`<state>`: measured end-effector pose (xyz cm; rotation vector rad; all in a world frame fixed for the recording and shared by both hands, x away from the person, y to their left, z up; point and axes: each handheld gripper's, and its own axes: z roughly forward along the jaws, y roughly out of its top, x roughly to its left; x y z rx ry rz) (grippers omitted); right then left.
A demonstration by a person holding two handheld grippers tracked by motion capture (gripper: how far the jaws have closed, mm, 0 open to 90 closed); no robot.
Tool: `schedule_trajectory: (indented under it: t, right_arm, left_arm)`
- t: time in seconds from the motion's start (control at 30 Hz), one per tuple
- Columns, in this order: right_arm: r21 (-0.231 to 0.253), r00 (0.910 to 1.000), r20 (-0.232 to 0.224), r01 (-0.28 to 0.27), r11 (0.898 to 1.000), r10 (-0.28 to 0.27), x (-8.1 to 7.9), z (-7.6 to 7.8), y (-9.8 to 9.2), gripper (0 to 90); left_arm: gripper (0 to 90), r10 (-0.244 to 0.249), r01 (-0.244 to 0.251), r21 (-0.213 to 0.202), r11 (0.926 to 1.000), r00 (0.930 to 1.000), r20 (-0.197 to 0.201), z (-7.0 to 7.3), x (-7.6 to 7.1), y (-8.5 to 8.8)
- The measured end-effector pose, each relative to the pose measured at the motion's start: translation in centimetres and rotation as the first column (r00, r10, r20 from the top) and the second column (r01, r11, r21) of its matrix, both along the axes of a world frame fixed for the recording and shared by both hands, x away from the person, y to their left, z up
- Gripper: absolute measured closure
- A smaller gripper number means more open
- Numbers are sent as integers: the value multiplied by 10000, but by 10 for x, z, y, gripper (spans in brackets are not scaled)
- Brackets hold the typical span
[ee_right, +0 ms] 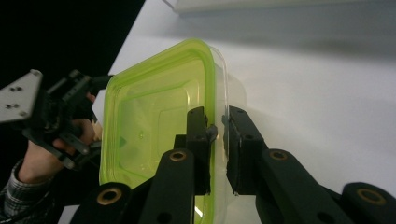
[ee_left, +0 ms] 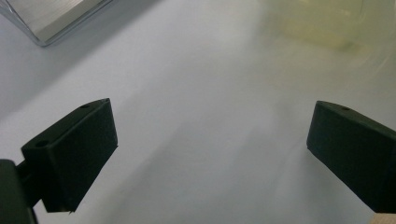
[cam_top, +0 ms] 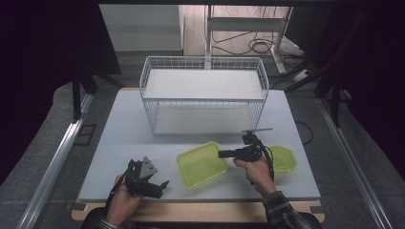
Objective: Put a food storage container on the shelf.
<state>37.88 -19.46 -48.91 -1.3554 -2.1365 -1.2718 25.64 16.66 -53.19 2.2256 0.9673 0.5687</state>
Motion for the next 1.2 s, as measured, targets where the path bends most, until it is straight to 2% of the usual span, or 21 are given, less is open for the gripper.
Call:
schedule_trajectory:
  t: [0.57, 0.97, 1.2]
  right_arm:
    - [641, 9982, 469, 340, 9974, -370, 5, 34, -12, 800]
    - [987, 9956, 724, 521, 9938, -594, 11, 59, -15, 801]
    - [1239, 9930, 939, 591, 9905, -710, 15, 79, -14, 801]
  left_arm:
    - [15, -68, 70, 175, 9998, 9999, -84, -1, 0, -2]
    - [15, -61, 63, 179, 9998, 10000, -72, -1, 0, -2]
    - [16, 37, -37, 11, 10000, 10000, -81, 0, 0, -1]
